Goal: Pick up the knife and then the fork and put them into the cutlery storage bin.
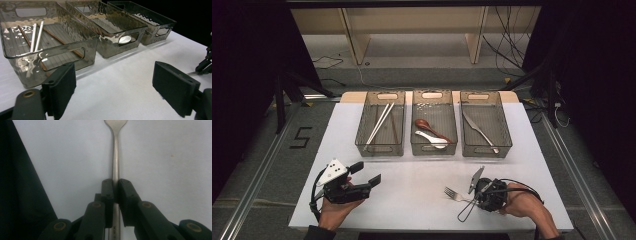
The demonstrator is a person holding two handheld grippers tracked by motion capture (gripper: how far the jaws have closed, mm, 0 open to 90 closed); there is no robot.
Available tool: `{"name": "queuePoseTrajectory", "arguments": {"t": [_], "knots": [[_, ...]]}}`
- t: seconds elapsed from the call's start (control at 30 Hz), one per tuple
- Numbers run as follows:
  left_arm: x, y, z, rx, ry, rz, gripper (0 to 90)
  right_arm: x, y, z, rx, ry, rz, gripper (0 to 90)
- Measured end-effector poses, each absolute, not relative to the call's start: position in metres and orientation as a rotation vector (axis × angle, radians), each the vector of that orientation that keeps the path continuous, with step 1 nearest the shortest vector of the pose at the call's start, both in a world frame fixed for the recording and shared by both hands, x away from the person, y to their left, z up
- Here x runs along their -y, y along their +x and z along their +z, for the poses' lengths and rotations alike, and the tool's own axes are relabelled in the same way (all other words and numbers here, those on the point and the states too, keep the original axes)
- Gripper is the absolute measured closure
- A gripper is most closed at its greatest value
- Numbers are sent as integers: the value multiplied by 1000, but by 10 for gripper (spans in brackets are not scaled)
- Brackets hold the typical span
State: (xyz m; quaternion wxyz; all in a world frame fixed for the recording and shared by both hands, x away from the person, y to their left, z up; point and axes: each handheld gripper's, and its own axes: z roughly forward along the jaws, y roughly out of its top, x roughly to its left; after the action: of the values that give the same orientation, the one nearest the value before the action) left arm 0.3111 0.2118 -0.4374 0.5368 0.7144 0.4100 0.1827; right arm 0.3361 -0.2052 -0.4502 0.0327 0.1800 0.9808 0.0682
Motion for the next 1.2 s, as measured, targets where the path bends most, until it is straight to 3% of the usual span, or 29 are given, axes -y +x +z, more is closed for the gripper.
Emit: {"name": "queuePoseTrajectory", "arguments": {"t": [0.63,1.2], "knots": [[-212,311,-437,-980,1699,436,188,235,356,-428,-2912,834,678,831],[-212,312,-438,-983,1696,436,188,272,388,-385,-2649,1073,1039,831]]}}
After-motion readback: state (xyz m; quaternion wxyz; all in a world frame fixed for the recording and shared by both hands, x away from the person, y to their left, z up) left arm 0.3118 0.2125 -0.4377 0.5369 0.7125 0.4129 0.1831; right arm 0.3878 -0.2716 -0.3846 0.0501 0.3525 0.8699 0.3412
